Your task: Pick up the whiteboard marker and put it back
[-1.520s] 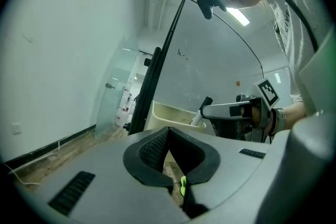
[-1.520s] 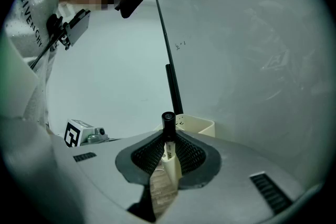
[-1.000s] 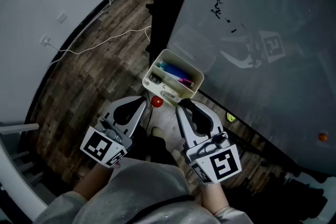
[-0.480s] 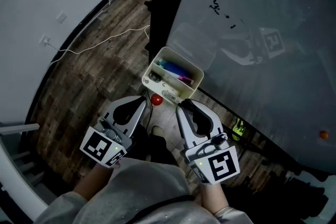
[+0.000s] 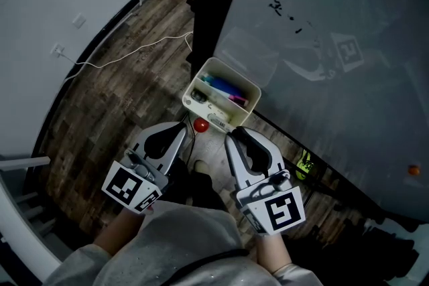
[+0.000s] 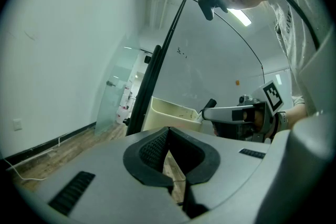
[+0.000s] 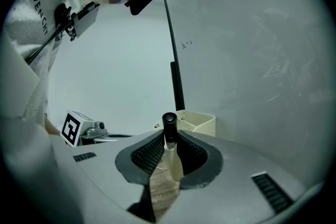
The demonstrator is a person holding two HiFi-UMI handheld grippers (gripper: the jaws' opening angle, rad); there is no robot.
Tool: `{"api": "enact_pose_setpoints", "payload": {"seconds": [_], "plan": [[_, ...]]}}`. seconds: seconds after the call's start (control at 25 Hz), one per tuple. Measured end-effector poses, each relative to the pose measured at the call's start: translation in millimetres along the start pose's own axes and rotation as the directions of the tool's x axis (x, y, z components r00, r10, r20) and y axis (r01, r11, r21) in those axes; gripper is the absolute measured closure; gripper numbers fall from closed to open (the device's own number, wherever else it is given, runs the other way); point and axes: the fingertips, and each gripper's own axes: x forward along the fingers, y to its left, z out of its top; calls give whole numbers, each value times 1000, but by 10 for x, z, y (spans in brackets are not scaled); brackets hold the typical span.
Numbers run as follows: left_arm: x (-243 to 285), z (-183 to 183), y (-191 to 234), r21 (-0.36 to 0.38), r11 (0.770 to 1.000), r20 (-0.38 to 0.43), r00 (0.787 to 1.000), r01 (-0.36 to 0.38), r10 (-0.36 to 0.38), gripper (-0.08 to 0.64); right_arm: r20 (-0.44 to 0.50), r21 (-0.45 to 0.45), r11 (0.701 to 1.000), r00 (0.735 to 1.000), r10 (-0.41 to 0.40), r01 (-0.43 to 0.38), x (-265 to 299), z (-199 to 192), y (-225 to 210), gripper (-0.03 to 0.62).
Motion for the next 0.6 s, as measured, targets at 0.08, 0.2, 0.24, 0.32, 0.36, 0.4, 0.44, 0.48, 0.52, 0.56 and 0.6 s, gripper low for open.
{"api": "enact_pose_setpoints", "payload": {"seconds": [0.08,0.2,0.24,0.32,0.36,0.4,0.44,0.48,0.52,0.56,0.6], "plan": [[-6,-1,-1,0,1000,0,1000,-1,1,546,-4,-1,1000,1000,-5,5,-6,-12,-6,517],[-7,-6,-7,-1,1000,0,1000,-1,1,546,-19,-6,1000,1000,-15,15,-21,-49,-27,517],[-7,-10,-9,-1,1000,-1,1000,-1,1,546,-20,-6,1000,1000,-15,15,-23,-57,-27,517],[-8,-19,-14,-2,1000,-2,1000,-2,2,546,-3,2,1000,1000,-4,4,-16,-29,-7,517],[-10,-22,-17,-2,1000,-2,1000,-1,1,546,6,5,1000,1000,0,0,-11,-10,2,517],[-12,-25,-21,-3,1000,-2,1000,-1,1,546,10,6,1000,1000,2,-2,-10,-1,7,517],[-13,-27,-24,-3,1000,-2,1000,-1,1,546,12,6,1000,1000,1,-2,-12,1,7,517],[-13,-29,-27,-3,1000,-2,1000,-1,1,546,10,7,1000,1000,-1,1,-16,-2,1,515],[-13,-30,-31,-3,1000,-2,1000,-2,2,546,7,8,1000,1000,-5,5,-21,-7,-7,515],[-13,-32,-35,-3,1000,-3,1000,-2,2,546,3,9,1000,1000,-7,7,-26,-12,-12,515],[-14,-32,-40,-3,1000,-3,1000,-2,2,546,2,9,1000,1000,-6,6,-31,-15,-11,515]]}}
